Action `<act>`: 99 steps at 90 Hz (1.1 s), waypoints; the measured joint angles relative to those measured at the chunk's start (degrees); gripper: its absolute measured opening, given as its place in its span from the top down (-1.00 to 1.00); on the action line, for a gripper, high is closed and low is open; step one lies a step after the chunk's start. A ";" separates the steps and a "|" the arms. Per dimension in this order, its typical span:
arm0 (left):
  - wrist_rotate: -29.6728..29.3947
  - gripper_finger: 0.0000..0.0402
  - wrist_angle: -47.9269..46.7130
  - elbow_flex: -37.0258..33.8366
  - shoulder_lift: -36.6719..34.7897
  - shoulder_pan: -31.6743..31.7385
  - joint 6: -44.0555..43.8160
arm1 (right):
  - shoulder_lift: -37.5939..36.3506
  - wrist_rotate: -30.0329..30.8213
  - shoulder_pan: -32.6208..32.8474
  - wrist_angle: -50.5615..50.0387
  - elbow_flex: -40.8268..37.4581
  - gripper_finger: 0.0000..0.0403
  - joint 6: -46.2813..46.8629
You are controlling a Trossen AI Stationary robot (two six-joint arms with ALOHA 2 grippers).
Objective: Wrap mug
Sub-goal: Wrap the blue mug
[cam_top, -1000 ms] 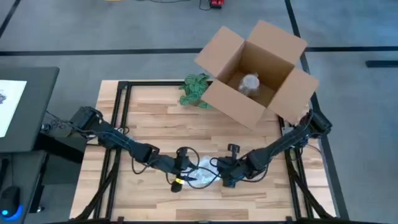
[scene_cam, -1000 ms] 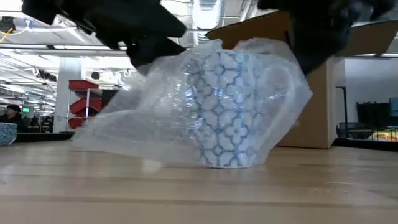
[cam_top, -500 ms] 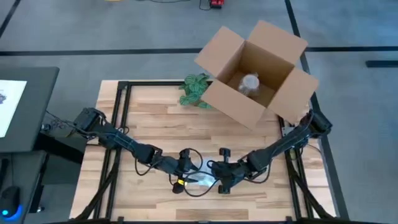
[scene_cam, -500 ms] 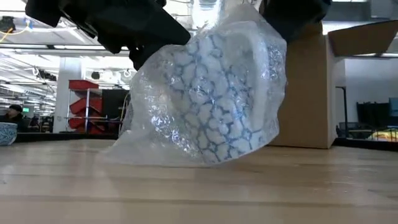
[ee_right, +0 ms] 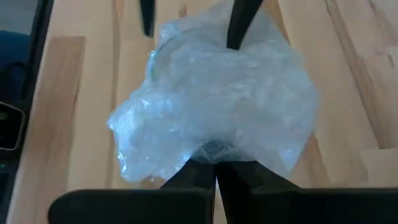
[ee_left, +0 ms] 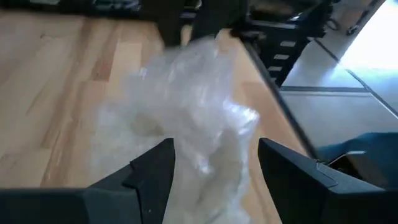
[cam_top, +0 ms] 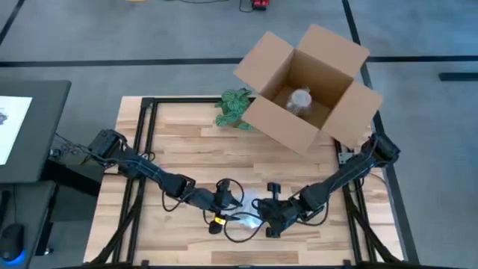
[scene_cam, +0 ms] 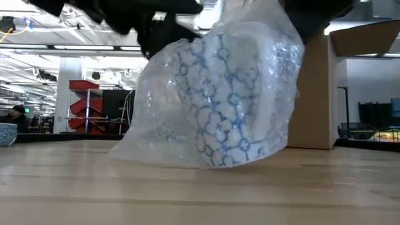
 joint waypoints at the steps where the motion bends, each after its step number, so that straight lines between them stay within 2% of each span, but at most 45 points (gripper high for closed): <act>1: 0.01 -0.06 -0.52 0.41 0.00 -0.07 0.16 | 0.00 0.00 0.05 0.00 0.00 1.00 0.00; 21: 0.04 -0.06 -10.50 8.57 -0.02 -0.81 1.72 | 0.00 0.14 0.18 0.04 0.00 1.00 0.15; 30: 0.01 -0.06 -12.90 9.91 -0.02 -0.76 1.76 | 0.00 0.20 0.18 0.04 0.00 1.00 0.15; 46: -0.74 -0.06 -13.00 9.42 -0.02 0.87 1.77 | 0.00 0.27 0.18 0.04 0.00 1.00 0.13; 57: 1.31 -0.06 -12.22 8.60 1.17 2.17 3.76 | 0.00 1.85 0.19 0.53 -0.32 1.00 -0.02; 82: 2.11 -0.06 -7.32 8.75 8.09 4.85 1.80 | 0.04 2.07 -0.57 1.20 -2.42 1.00 1.51; 99: 3.14 -0.02 -6.17 8.90 9.09 5.90 0.01 | -0.02 2.08 0.65 -0.73 -2.58 1.00 1.98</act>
